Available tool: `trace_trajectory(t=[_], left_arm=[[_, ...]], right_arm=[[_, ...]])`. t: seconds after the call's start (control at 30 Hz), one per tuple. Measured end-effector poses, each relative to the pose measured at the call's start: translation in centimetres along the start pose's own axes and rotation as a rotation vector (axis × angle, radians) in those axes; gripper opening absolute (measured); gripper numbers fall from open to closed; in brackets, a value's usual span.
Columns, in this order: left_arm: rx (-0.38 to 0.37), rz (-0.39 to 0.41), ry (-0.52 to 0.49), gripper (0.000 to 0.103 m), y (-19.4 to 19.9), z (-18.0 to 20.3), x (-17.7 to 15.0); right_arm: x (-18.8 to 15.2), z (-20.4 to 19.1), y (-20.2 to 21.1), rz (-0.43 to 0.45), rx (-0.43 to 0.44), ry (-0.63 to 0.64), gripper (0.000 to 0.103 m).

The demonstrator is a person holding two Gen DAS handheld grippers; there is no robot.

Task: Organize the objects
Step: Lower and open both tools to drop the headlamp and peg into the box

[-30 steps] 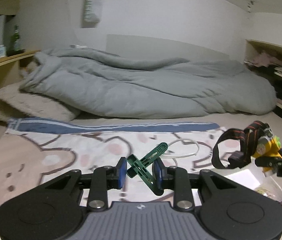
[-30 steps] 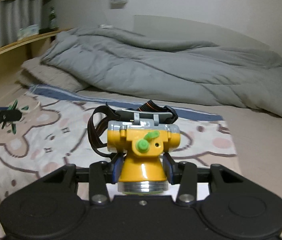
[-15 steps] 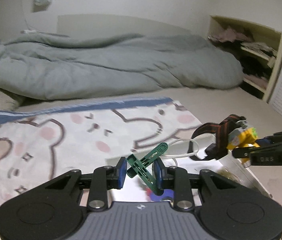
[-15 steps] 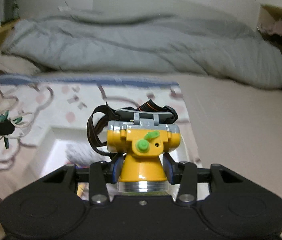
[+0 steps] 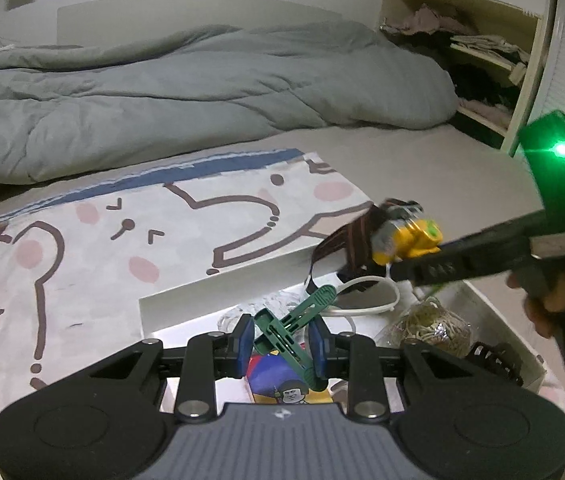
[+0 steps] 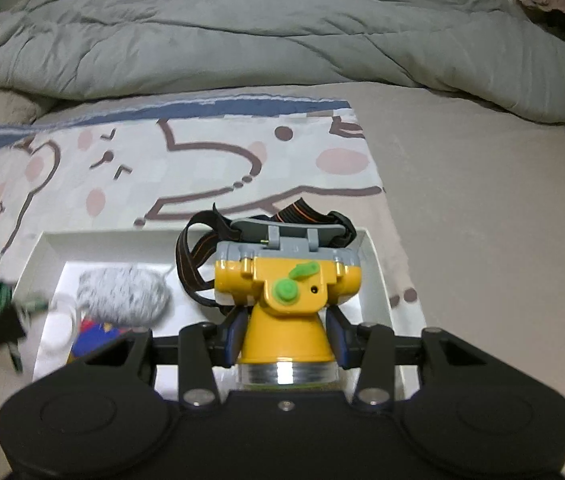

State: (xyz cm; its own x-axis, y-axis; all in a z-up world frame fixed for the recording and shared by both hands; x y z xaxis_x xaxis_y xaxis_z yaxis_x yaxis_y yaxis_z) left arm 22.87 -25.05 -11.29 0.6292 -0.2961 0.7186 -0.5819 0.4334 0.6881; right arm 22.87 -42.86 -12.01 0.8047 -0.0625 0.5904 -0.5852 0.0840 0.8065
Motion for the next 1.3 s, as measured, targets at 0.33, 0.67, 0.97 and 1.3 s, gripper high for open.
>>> trace_trajectory(t=[0.33,0.67,0.97,1.3], left_arm=[[-0.027,-0.037,0.018,0.031,-2.4,0.4,-0.3],[-0.06,-0.067,-0.001,0.031,-5.5,3.1,0.0],[-0.061,-0.095,0.004,0.035,-8.0,4.2,0.0],[-0.012,-0.105,-0.004,0.061,-6.2,3.6,0.1]], right_arm=[[-0.9,1.4,-3.3,0.085,-0.027,-0.02,0.044],[-2.7,2.7,-3.4,0.05,0.021,-0.006,0.047],[-2.2,3.7,-0.5,0.044,0.079,-0.107,0.064],[-2.3,3.7,0.7,0.043,0.108,-0.132,0.066]])
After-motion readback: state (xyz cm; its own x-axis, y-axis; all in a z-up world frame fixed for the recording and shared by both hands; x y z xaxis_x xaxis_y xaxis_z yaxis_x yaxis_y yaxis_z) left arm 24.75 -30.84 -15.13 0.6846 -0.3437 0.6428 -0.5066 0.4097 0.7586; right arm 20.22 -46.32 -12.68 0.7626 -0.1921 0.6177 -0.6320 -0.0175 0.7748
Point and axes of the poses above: each gripper's, at about its wrist camera, not at the fingertips, and y roughly against the way its jaws point, z to its right, x to its top, the point moved 6 cm from there along -y, roughly the way its jaws point, and after that the axes turned 1 degree about -z, right-handed, at the moved point
